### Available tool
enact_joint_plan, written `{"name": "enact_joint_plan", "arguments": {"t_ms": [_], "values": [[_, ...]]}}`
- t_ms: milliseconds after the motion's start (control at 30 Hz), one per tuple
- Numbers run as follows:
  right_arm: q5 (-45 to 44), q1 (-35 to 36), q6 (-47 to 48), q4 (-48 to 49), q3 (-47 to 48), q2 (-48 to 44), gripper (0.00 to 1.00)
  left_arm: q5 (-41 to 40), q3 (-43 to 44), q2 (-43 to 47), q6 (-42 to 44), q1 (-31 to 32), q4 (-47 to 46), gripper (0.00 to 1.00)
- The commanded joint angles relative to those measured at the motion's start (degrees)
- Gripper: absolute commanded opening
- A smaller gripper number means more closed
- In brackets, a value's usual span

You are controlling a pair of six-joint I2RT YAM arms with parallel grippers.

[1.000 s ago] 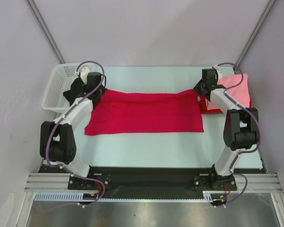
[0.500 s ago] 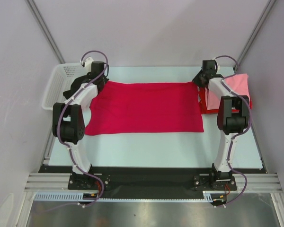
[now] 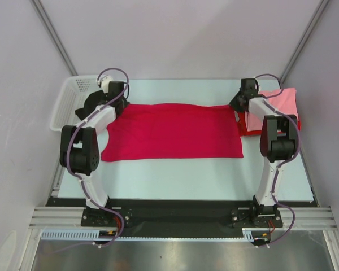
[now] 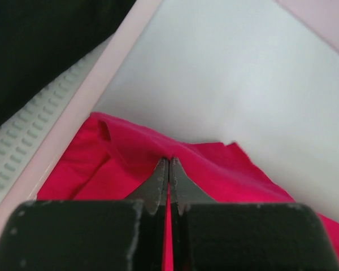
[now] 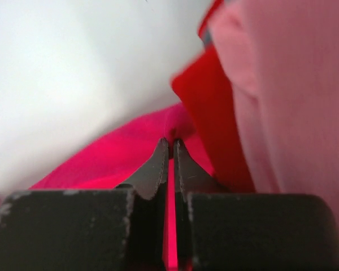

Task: Fold and stack the t-shirts
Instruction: Fold the tshirt

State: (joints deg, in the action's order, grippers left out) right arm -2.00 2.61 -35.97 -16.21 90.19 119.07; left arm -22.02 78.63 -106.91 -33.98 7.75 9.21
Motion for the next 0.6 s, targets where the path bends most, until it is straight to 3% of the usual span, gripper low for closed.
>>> {"name": "enact_joint_plan", "arguments": {"t_ms": [0,567], "values": [[0.3,-0.2,0.7,1.7,-2.6,-5.9,0.0,0.8,-3.3,5.2,0.8,-0.4,-3.0,0.0],[0.5,-0.4,0.7,3.2,-14.7,-14.0,0.0,-0.9,-17.4,14.0,1.1,0.2,-6.0,0.0]]}}
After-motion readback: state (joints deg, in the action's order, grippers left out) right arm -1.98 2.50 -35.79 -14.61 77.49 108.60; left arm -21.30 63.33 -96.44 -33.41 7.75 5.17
